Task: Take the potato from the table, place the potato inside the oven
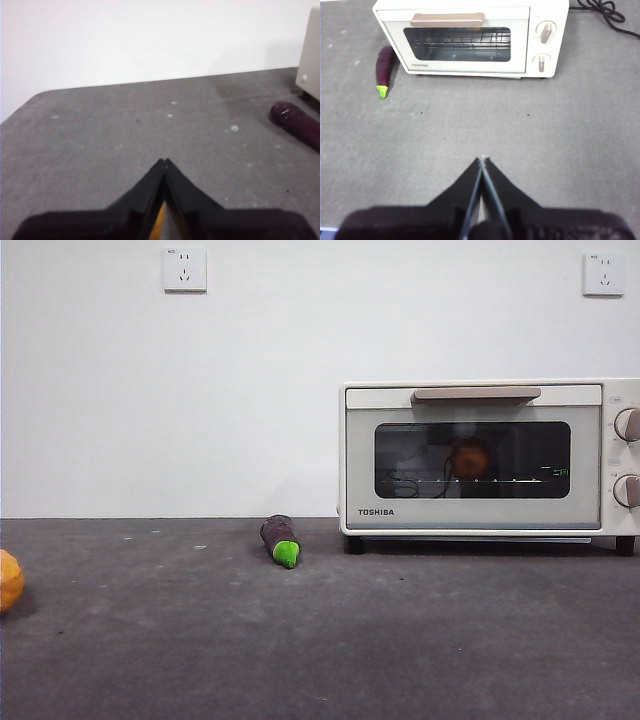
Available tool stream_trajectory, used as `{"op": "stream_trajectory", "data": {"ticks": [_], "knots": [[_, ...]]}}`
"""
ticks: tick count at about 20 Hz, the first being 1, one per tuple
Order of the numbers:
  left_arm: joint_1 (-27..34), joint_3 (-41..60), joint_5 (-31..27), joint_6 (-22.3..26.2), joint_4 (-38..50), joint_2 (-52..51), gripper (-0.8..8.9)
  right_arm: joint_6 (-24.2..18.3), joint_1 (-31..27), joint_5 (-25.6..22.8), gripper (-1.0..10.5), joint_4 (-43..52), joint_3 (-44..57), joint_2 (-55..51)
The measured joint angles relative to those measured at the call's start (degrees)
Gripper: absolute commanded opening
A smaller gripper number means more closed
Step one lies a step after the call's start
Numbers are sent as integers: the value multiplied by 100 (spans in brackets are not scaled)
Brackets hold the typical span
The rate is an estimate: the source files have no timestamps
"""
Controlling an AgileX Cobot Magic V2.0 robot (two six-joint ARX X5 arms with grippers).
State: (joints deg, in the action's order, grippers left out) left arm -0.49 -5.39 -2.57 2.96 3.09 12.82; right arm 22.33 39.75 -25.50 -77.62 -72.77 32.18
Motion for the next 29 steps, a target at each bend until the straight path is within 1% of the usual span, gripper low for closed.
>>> {"op": "stream_trajectory", "data": {"ticks": [3,5,6,11,13,17,19,23,29], "knots": [[0,236,28,-2,44,-372,-4,0,0,0,1,0,0,0],[0,407,238,-4,35,-520,-4,0,0,0,1,0,0,0],[0,439,330,-4,-142,-625,-4,0,0,0,1,0,0,0],[35,439,308,4,-1014,-1250,-4,0,0,0,1,0,0,0],[63,439,245,4,-1329,-1250,-4,0,0,2,1,-2,0,4],[109,439,-153,0,-1351,-1246,-4,0,0,0,1,-2,0,4],[179,439,-173,-42,-1349,-1246,-4,0,0,0,1,-2,0,4],[208,439,415,-92,-1329,-1246,-4,0,0,0,1,-2,0,4],[208,439,431,-105,-1329,-1202,-4,0,0,0,1,-2,0,4]]}}
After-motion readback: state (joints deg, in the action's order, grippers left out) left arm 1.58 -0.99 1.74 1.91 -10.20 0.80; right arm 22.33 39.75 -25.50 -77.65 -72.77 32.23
